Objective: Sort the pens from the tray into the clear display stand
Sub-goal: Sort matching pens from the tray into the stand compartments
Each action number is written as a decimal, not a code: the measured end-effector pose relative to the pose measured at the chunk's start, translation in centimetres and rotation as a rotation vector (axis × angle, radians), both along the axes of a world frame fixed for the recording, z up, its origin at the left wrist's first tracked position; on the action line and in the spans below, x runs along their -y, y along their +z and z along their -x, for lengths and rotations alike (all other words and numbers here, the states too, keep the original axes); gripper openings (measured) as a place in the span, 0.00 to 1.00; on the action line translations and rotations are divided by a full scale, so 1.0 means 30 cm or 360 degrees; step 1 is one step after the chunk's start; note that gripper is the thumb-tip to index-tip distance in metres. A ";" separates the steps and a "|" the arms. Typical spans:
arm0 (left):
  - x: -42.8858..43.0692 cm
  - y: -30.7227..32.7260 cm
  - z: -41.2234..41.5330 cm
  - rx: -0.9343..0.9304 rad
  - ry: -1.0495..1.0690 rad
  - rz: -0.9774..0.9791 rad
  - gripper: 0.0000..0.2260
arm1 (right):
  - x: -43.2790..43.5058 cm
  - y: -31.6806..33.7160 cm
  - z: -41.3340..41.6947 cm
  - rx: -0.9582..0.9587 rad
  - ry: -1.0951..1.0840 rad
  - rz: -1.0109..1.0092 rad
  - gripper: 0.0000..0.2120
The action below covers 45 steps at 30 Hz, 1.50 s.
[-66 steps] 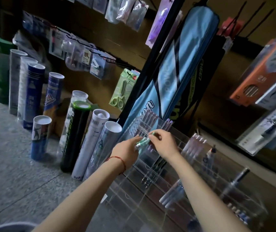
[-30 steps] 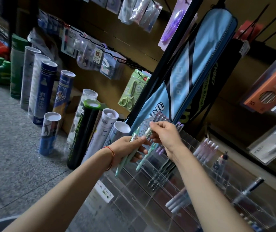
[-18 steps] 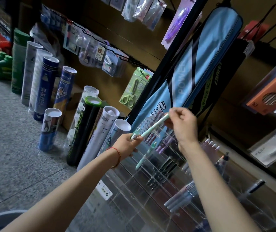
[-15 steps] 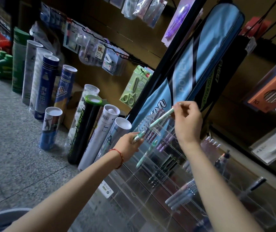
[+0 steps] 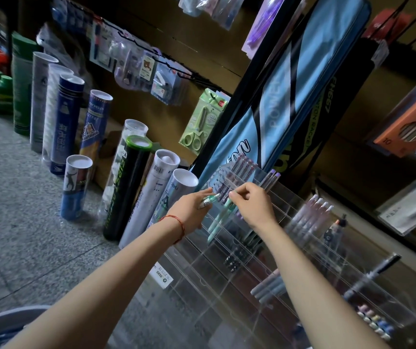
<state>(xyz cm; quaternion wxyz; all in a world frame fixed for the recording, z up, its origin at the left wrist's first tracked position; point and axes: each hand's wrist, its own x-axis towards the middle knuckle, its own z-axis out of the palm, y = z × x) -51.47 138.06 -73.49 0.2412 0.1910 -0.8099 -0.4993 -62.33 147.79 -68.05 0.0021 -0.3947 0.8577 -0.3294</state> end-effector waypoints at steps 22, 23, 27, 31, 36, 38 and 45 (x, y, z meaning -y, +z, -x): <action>0.003 0.037 -0.064 -0.0229 0.0118 -0.0657 0.11 | 0.056 0.179 -0.139 0.0254 0.0258 -0.0113 0.12; 0.000 0.045 -0.059 -0.0225 0.0091 -0.0680 0.10 | 0.057 0.186 -0.150 0.0354 0.0328 -0.0114 0.12; -0.020 0.077 -0.044 -0.0215 -0.0034 -0.0696 0.11 | 0.060 0.166 -0.166 0.0499 0.0535 -0.0076 0.09; -0.028 0.067 -0.022 -0.0253 -0.0001 -0.0668 0.17 | 0.055 0.148 -0.159 0.0683 0.0565 0.0033 0.08; -0.043 0.047 -0.003 -0.0213 -0.0043 -0.0541 0.19 | 0.046 0.146 -0.151 0.0679 0.0577 0.0092 0.05; -0.042 0.036 -0.004 -0.0040 -0.0037 -0.0226 0.21 | 0.046 0.169 -0.124 0.0656 0.0417 0.0331 0.05; -0.009 -0.038 -0.018 0.0188 0.0028 0.0170 0.42 | 0.033 0.194 -0.072 -0.0069 0.0163 0.0799 0.06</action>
